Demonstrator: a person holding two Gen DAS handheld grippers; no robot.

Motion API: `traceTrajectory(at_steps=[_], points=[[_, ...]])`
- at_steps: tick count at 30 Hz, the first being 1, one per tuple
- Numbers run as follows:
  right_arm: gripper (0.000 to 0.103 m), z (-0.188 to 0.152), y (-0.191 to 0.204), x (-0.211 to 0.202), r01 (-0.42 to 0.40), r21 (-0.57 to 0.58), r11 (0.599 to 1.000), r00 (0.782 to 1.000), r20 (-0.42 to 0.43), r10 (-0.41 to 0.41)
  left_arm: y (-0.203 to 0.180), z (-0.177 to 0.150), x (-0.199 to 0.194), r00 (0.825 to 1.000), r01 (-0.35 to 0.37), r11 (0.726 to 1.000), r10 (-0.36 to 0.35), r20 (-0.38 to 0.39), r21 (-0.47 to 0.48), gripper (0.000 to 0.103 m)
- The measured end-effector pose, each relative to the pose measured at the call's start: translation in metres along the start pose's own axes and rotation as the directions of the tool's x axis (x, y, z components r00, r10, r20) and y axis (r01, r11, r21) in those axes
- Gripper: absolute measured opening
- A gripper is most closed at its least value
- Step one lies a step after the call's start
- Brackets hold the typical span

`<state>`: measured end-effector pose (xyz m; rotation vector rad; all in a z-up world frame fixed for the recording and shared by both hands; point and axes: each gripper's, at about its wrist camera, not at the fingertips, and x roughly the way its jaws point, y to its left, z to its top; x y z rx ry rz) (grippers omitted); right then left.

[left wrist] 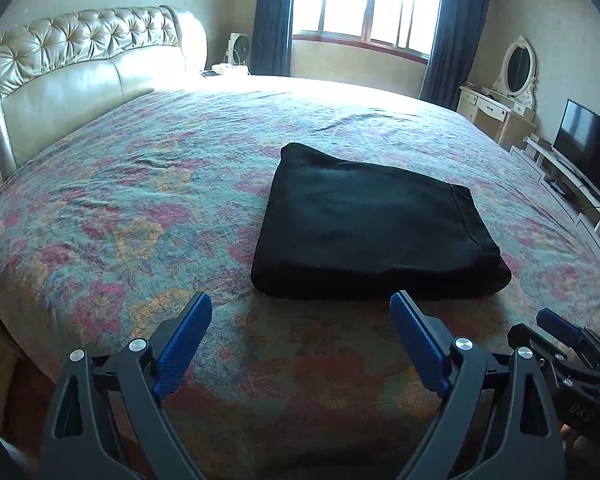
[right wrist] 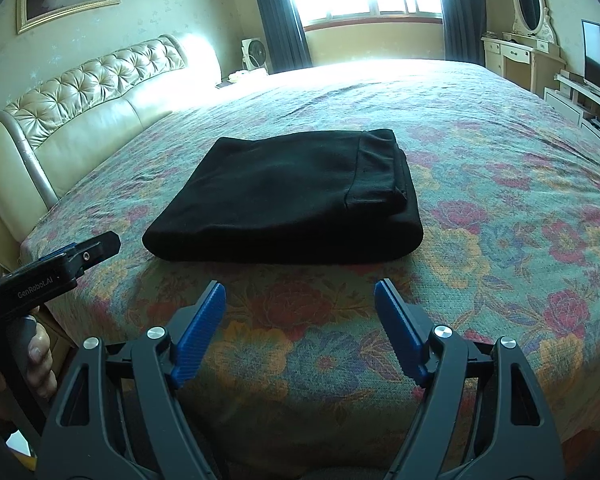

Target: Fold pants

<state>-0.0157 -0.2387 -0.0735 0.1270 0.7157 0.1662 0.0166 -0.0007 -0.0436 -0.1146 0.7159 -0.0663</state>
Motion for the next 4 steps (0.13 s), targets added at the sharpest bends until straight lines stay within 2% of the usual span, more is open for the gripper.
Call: traceTrajectory(at_steps=[4], points=[[0.083, -0.0011, -0.0011, -0.0026, 0.002, 0.006, 1.0, 1.0, 0.009, -0.002, 0.0015, 0.0007, 0.0018, 1.0, -0.015, 1.0, 0.015, 0.0, -0.002, 0.089]])
